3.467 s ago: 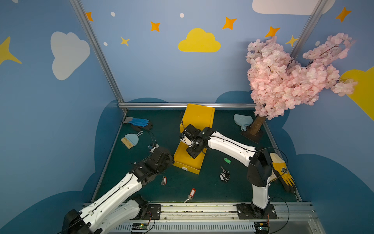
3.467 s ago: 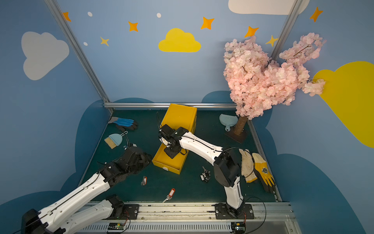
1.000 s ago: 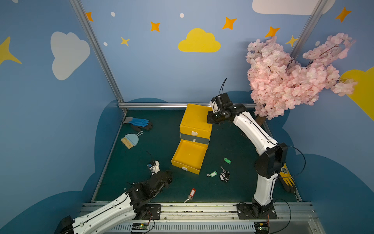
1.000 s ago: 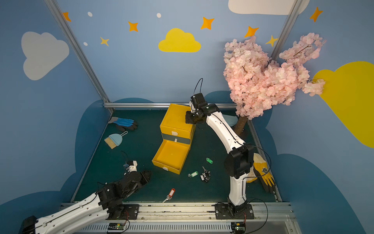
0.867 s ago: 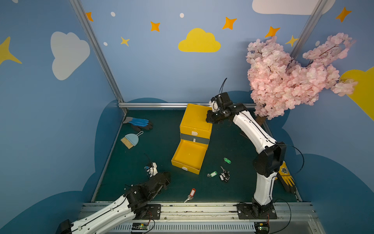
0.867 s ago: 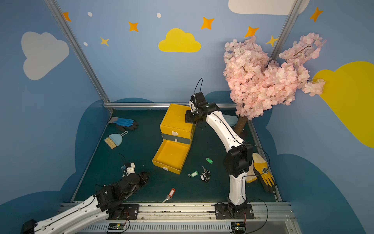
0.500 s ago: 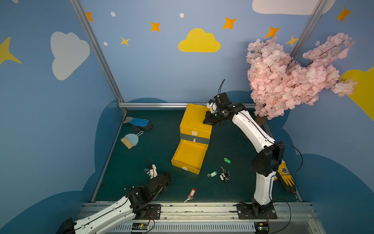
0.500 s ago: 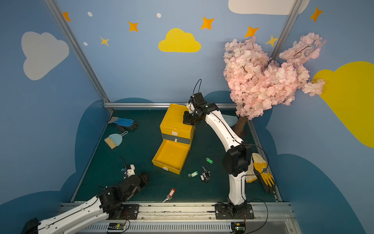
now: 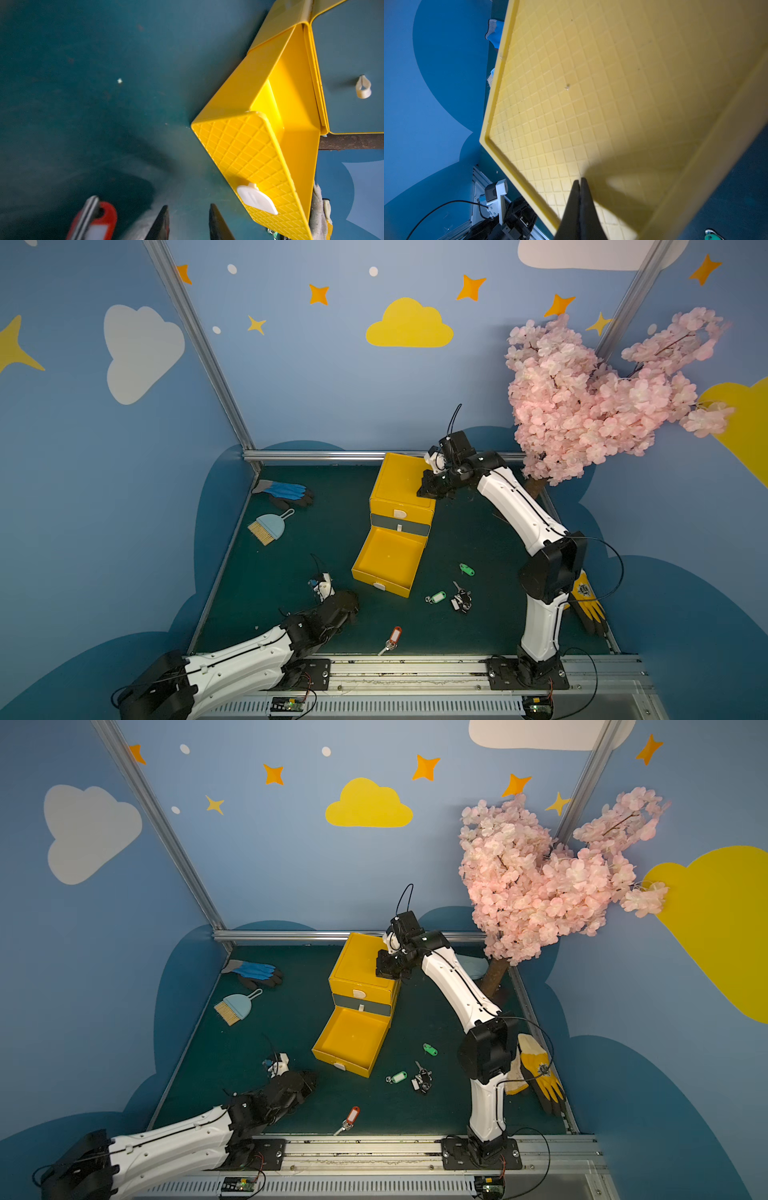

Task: Take the keys out of the drawer
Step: Close the drawer in the storage box.

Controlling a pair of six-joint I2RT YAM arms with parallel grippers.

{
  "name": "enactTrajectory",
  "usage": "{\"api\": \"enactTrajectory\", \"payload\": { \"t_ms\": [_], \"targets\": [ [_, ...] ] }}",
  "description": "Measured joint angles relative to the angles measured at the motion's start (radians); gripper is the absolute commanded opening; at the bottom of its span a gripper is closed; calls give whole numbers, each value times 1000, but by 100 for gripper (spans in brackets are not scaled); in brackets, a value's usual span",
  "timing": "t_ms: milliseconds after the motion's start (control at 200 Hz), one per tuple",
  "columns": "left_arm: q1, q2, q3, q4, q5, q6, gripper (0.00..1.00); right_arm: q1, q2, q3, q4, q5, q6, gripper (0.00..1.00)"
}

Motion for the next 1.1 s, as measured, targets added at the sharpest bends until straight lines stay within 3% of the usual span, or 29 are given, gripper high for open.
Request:
{"api": "enactTrajectory", "payload": {
  "t_ms": [786, 1101],
  "targets": [
    [96, 712, 254, 580, 208, 68, 32, 2, -4, -5, -16, -25, 26, 6],
    [140, 1006, 412, 850, 214, -35, 32, 2, -5, -14, -11, -25, 27, 6]
  ]
}}
